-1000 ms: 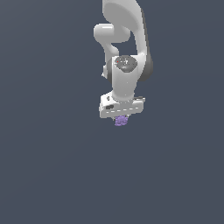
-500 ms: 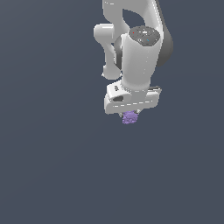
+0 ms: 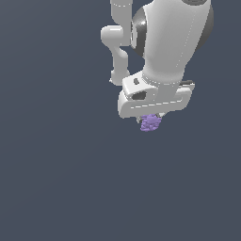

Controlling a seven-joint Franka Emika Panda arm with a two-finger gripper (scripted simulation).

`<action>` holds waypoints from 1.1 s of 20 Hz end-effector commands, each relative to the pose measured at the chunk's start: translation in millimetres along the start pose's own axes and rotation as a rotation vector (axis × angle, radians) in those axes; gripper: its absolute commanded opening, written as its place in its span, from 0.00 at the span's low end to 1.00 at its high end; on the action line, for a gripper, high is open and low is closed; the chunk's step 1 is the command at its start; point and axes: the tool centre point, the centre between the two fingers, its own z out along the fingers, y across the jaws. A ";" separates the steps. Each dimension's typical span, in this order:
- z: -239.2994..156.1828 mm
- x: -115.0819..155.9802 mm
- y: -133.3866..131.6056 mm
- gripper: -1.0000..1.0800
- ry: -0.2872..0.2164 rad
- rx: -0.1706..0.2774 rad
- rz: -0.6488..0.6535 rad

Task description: Pick up the object and move it to a goal position.

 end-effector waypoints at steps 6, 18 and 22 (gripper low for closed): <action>-38.9 23.0 -8.7 0.00 -0.001 0.000 0.000; -83.5 50.7 -18.7 0.00 -0.001 0.000 0.000; -94.2 57.6 -21.0 0.00 -0.001 0.000 0.000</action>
